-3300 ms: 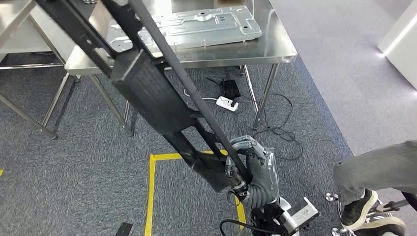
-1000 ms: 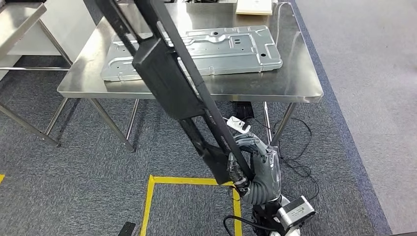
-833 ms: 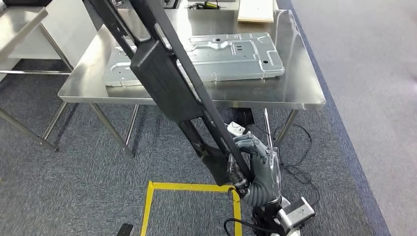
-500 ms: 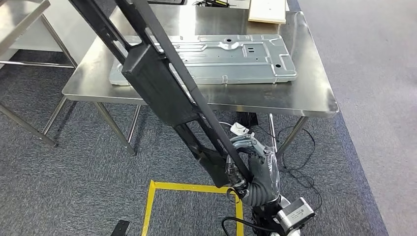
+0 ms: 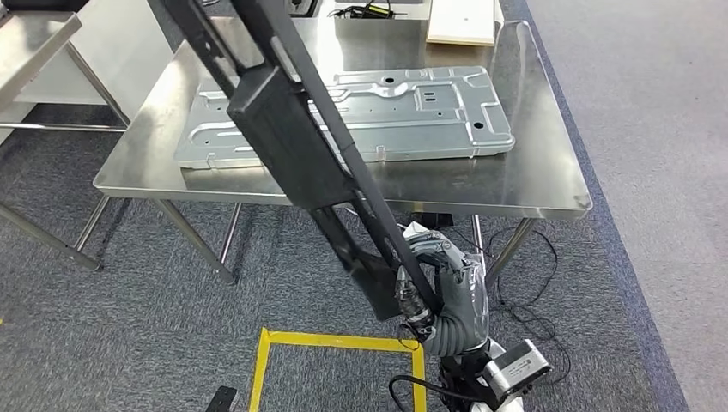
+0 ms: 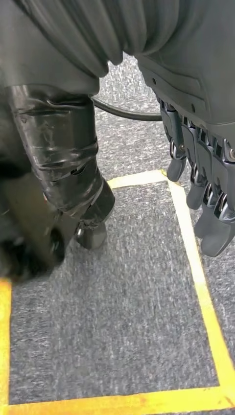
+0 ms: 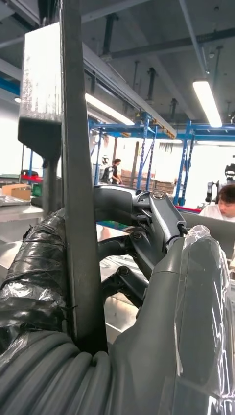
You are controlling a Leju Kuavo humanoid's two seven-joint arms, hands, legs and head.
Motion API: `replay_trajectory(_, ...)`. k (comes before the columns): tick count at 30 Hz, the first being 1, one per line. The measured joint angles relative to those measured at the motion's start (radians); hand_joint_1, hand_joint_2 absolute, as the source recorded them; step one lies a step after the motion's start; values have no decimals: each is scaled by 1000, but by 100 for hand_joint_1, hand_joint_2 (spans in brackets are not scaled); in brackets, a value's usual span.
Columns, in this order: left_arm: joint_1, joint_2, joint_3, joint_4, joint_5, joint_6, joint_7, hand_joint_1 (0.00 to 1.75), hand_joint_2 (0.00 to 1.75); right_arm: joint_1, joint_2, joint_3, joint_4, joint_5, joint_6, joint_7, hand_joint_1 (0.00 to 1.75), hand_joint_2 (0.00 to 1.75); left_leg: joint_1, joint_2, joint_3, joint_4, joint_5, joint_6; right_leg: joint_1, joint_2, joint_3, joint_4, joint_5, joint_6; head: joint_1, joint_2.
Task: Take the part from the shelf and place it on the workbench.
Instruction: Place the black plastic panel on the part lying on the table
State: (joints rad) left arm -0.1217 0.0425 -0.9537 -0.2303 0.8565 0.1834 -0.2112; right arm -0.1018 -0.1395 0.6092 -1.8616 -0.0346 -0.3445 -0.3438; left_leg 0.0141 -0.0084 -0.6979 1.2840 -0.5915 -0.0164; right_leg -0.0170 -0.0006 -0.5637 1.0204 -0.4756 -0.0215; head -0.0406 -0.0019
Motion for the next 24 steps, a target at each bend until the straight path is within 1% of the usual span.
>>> replay_trajectory(1,1,1,0,0,4,0,0,0,175,0,0,0,2,4,0,0,175,175,1,1,-7,-18,37,-1,-1,1,11,0,-8,2,0,0)
replay_trajectory(2,2,3,0,0,7,-1,-1,0,175,0,1,0,4,8,0,0,175,175,1,1,2,-72,90,-1,-1,3,24,1,-17,4,0,0)
replay_trajectory(3,3,4,0,0,10,-1,-1,0,175,-1,3,0,6,13,0,0,175,175,1,3,19,-131,133,1,-2,3,34,0,-26,8,0,0)
replay_trajectory(4,2,6,0,0,13,-3,-2,0,175,-3,5,0,6,17,0,0,175,175,-2,3,37,-185,163,4,-1,4,40,0,-34,13,1,0)
replay_trajectory(5,1,8,0,0,16,-5,-2,0,175,-5,8,0,7,21,0,0,175,175,-5,4,51,-224,173,9,0,4,42,0,-40,19,1,0)
replay_trajectory(7,0,11,0,0,20,-9,-3,0,175,-9,13,0,8,26,0,1,175,175,-12,4,61,-247,159,22,1,3,41,-5,-45,29,2,0)
replay_trajectory(9,2,12,0,0,23,-12,-4,0,175,-10,17,1,8,29,0,2,175,175,-8,3,72,-259,152,36,2,0,47,-6,-52,39,3,0)
replay_trajectory(10,3,12,0,0,24,-12,-4,0,175,-12,17,1,9,31,0,3,175,175,-5,3,81,-266,149,43,3,-1,41,14,-62,43,4,0)
replay_trajectory(11,2,12,0,0,24,-13,-5,0,175,-14,17,1,9,33,0,3,175,175,-3,3,92,-272,146,50,4,-1,21,56,-79,45,5,0)
replay_trajectory(12,1,13,0,0,25,-13,-5,0,175,-16,18,1,11,36,0,3,175,175,-4,3,100,-274,141,56,3,-1,-12,117,-99,45,6,0)
replay_trajectory(13,0,14,1,0,25,-13,-6,0,175,-17,18,2,12,42,0,3,175,175,-5,3,107,-274,135,62,3,-1,-57,186,-118,45,7,0)
replay_trajectory(14,-1,15,1,0,26,-13,-6,0,175,-17,18,2,14,50,-1,5,175,175,-6,2,114,-274,128,65,3,-1,-100,243,-126,45,8,0)
replay_trajectory(15,-1,16,1,0,26,-13,-6,0,175,-17,18,2,16,60,-2,11,175,175,-8,1,124,-274,120,66,3,-1,-130,271,-115,44,8,0)
replay_trajectory(16,0,17,1,0,26,-13,-6,0,175,-17,18,2,18,75,-4,21,175,175,-9,-1,136,-274,111,66,4,-1,-143,264,-85,42,8,0)
replay_trajectory(17,1,17,1,0,26,-12,-6,0,175,-19,18,2,17,93,-4,36,175,175,-10,-3,150,-274,102,65,5,-1,-138,220,-39,37,8,0)
replay_trajectory(18,2,17,1,0,26,-13,-7,0,175,-22,17,2,16,117,-5,57,175,175,-11,-4,163,-274,92,63,8,-1,-121,156,11,31,8,0)
replay_trajectory(19,1,17,1,0,26,-13,-7,0,175,-27,16,2,15,147,-3,85,175,175,-13,-5,174,-273,83,59,12,-1,-103,99,46,24,7,0)
replay_trajectory(20,1,18,1,0,26,-14,-8,0,175,-36,13,3,11,184,1,119,175,175,-15,-6,179,-272,74,54,15,0,-85,53,62,18,6,0)
replay_trajectory(21,0,18,1,0,26,-16,-8,0,175,-46,6,3,7,226,10,157,175,175,-15,-6,182,-272,69,49,18,0,-74,29,63,14,4,0)
replay_trajectory(22,-1,20,1,0,25,-18,-8,0,175,-58,-3,3,3,267,25,196,175,175,-15,-5,182,-273,65,43,21,1,-68,22,55,12,1,0)
replay_trajectory(24,-2,25,1,0,24,-22,-8,0,175,-83,-26,3,-7,340,66,267,175,175,-13,-2,186,-277,58,33,16,5,-58,9,50,9,-1,0)
